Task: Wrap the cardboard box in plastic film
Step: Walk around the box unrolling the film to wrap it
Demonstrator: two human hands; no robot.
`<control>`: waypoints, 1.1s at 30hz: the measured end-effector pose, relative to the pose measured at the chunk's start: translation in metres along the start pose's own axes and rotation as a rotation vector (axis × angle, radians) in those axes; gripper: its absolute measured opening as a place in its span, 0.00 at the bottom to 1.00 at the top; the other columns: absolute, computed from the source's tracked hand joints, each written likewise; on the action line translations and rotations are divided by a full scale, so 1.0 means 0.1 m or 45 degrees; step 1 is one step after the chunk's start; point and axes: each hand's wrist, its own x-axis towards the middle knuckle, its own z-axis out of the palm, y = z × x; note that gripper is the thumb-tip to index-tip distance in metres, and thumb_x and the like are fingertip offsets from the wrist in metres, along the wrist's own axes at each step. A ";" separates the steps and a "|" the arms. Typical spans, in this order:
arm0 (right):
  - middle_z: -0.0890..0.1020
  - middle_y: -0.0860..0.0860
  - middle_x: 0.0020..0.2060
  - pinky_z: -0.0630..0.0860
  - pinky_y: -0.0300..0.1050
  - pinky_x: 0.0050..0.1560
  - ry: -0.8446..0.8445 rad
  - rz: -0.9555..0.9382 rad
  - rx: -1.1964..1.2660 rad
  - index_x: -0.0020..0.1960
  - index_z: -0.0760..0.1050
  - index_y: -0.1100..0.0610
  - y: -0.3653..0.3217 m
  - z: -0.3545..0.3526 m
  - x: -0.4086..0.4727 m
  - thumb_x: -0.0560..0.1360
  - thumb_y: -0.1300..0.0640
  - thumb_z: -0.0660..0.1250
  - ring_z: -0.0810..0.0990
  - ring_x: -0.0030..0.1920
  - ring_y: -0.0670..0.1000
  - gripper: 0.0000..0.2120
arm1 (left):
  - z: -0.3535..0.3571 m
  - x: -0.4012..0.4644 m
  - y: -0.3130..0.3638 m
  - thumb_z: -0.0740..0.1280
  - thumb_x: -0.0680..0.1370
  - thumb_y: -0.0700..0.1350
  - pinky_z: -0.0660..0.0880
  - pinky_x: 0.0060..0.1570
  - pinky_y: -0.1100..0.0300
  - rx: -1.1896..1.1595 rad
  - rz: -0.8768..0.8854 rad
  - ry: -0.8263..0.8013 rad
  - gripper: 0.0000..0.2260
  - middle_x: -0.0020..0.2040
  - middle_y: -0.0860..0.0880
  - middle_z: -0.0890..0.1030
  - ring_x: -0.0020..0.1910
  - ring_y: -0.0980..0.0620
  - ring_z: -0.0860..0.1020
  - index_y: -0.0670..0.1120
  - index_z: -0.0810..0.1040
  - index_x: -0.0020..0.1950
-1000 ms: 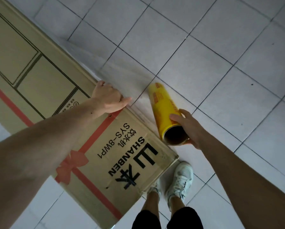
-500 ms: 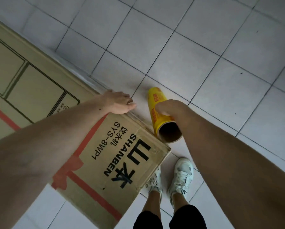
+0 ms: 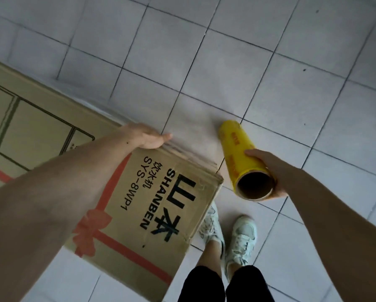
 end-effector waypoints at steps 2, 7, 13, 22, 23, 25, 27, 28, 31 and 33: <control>0.82 0.63 0.53 0.77 0.65 0.55 -0.074 0.115 0.211 0.61 0.71 0.60 0.27 -0.12 -0.02 0.63 0.37 0.75 0.83 0.51 0.64 0.37 | -0.01 -0.06 0.05 0.46 0.76 0.73 0.64 0.68 0.44 0.117 -0.033 0.000 0.38 0.73 0.43 0.70 0.71 0.40 0.68 0.48 0.72 0.72; 0.82 0.64 0.53 0.78 0.64 0.53 -0.275 0.280 0.650 0.61 0.72 0.63 0.82 0.06 0.01 0.67 0.37 0.71 0.82 0.53 0.66 0.34 | 0.01 -0.25 0.15 0.39 0.75 0.73 0.68 0.63 0.43 0.307 0.044 0.102 0.42 0.62 0.40 0.78 0.62 0.40 0.76 0.44 0.77 0.61; 0.76 0.61 0.44 0.80 0.60 0.48 0.168 -0.129 -0.087 0.58 0.69 0.63 0.50 0.14 -0.22 0.76 0.54 0.62 0.80 0.41 0.62 0.15 | 0.37 -0.65 0.80 0.40 0.78 0.70 0.74 0.50 0.53 0.259 0.358 0.226 0.33 0.33 0.50 0.72 0.31 0.53 0.72 0.46 0.70 0.36; 0.84 0.57 0.48 0.78 0.55 0.59 -0.008 -0.141 -0.310 0.46 0.75 0.59 0.58 0.41 -0.22 0.70 0.37 0.71 0.84 0.50 0.58 0.24 | 0.64 -0.50 0.98 0.34 0.75 0.72 0.75 0.48 0.53 0.407 0.476 0.380 0.39 0.28 0.49 0.70 0.32 0.48 0.77 0.46 0.73 0.33; 0.85 0.57 0.49 0.78 0.56 0.59 -0.027 -0.106 -0.130 0.48 0.75 0.59 0.72 0.40 -0.18 0.68 0.38 0.72 0.84 0.50 0.58 0.24 | 0.63 -0.49 0.98 0.35 0.76 0.71 0.73 0.47 0.54 0.417 0.464 0.402 0.41 0.31 0.48 0.74 0.35 0.47 0.79 0.44 0.76 0.36; 0.84 0.58 0.48 0.79 0.57 0.58 -0.040 -0.058 0.222 0.52 0.74 0.59 1.04 0.38 -0.13 0.66 0.38 0.73 0.84 0.48 0.59 0.27 | 0.62 -0.45 1.01 0.36 0.76 0.71 0.67 0.45 0.53 0.435 0.408 0.420 0.44 0.40 0.44 0.81 0.42 0.47 0.79 0.42 0.82 0.45; 0.85 0.59 0.50 0.78 0.61 0.57 -0.084 0.024 0.512 0.58 0.73 0.60 1.38 0.37 -0.06 0.64 0.38 0.73 0.84 0.49 0.60 0.33 | 0.61 -0.44 1.02 0.36 0.76 0.72 0.64 0.46 0.51 0.430 0.379 0.376 0.44 0.46 0.44 0.82 0.45 0.47 0.78 0.42 0.82 0.49; 0.84 0.61 0.51 0.77 0.62 0.57 -0.130 0.071 0.672 0.61 0.73 0.60 1.57 0.36 -0.03 0.63 0.37 0.73 0.84 0.50 0.62 0.35 | 0.61 -0.44 1.03 0.35 0.76 0.72 0.65 0.48 0.50 0.433 0.384 0.358 0.42 0.46 0.44 0.81 0.46 0.47 0.77 0.45 0.81 0.49; 0.84 0.63 0.50 0.76 0.61 0.58 -0.306 0.142 1.106 0.60 0.75 0.61 2.03 0.47 0.03 0.69 0.37 0.68 0.82 0.52 0.64 0.32 | 0.60 -0.52 1.07 0.36 0.77 0.71 0.67 0.60 0.44 0.438 0.348 0.324 0.38 0.51 0.43 0.77 0.59 0.42 0.77 0.47 0.77 0.52; 0.85 0.65 0.46 0.75 0.61 0.60 -0.394 0.183 1.280 0.58 0.75 0.62 2.26 0.74 0.00 0.72 0.37 0.64 0.81 0.51 0.64 0.30 | 0.64 -0.58 1.09 0.37 0.78 0.69 0.66 0.63 0.43 0.451 0.344 0.318 0.40 0.58 0.40 0.79 0.62 0.41 0.75 0.43 0.78 0.62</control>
